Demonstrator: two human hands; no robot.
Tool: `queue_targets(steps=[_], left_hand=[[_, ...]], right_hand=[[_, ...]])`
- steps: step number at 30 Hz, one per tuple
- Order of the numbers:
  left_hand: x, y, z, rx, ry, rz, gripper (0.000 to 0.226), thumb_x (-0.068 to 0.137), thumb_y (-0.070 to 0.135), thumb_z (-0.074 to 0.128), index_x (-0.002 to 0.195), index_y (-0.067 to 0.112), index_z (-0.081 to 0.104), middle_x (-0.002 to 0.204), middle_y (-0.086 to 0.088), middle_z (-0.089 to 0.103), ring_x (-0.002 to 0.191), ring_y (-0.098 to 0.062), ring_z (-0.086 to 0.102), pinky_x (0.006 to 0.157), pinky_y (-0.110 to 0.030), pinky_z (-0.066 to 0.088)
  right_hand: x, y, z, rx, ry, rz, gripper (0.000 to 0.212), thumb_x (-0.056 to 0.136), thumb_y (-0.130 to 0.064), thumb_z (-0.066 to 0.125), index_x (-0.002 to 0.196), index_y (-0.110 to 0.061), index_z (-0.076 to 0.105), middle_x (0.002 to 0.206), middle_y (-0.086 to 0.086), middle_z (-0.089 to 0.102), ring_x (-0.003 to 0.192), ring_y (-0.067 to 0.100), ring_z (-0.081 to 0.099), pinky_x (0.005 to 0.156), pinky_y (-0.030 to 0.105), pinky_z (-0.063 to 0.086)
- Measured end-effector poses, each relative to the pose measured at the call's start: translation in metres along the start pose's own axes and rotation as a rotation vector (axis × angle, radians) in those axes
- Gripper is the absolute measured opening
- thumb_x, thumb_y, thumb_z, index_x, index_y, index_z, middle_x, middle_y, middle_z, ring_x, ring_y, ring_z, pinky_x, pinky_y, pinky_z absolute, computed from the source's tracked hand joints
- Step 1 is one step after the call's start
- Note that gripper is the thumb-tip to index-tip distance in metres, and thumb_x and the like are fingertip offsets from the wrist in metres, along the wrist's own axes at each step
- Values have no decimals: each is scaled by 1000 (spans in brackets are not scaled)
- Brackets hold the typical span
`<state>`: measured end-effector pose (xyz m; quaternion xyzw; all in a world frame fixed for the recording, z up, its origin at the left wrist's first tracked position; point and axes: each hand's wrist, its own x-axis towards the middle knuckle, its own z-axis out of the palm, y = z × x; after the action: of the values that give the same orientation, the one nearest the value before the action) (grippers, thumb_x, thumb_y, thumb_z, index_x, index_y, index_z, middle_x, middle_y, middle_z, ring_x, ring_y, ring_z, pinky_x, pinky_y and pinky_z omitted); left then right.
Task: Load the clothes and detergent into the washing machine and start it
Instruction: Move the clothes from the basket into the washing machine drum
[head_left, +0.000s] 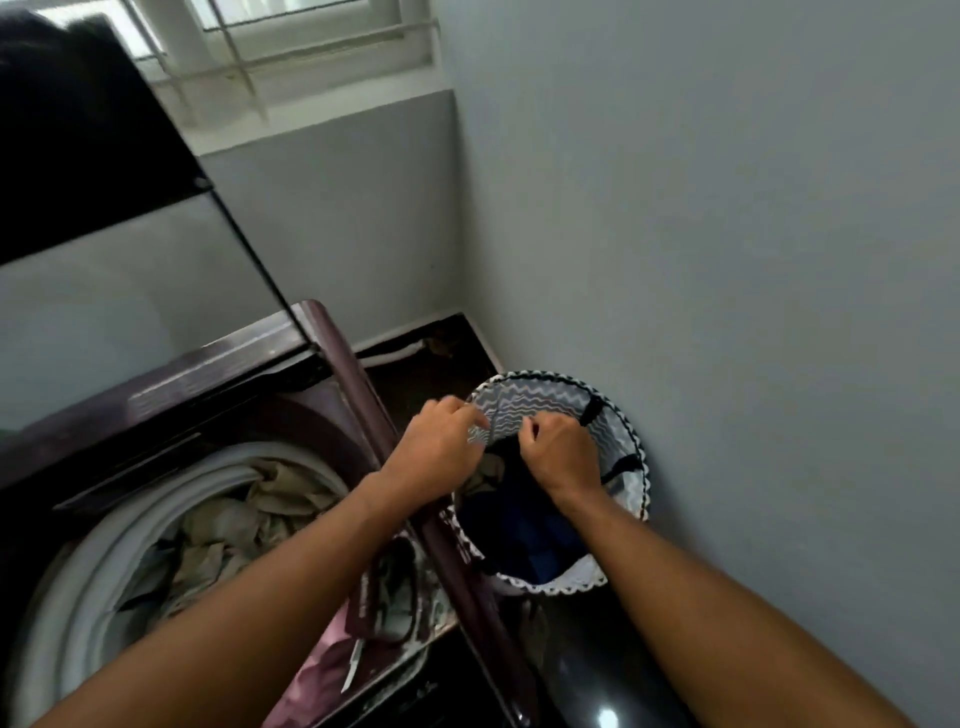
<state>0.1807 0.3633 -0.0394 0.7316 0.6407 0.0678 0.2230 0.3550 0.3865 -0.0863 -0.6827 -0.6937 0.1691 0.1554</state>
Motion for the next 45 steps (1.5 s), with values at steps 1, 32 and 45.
queue_targets(steps=[1,32,45], left_hand=[[6,2,9,27,-122,-42,35,90,31,60,125,25,61,126,-5,54,117,-29,48,102,-41,42],[114,-12,225,-247,-443,-761,57,92,18,57,142,3,35,146,-21,38,134,-39,41,110,-39,35],[78,38,62,-594,-241,-456,38,83,8,59,121,16,60,111,-9,69,99,-24,64,79,-29,48]], right_hand=[[2,14,6,-6,-31,35,33,96,-28,54,82,-2,69,87,19,71,82,37,67,67,39,49],[20,134,199,346,-386,545,11,88,-8,49,80,-14,44,84,12,59,78,29,58,70,39,51],[75,3,29,604,-99,418,23,79,-2,52,60,-15,54,62,1,57,64,22,52,61,34,40]])
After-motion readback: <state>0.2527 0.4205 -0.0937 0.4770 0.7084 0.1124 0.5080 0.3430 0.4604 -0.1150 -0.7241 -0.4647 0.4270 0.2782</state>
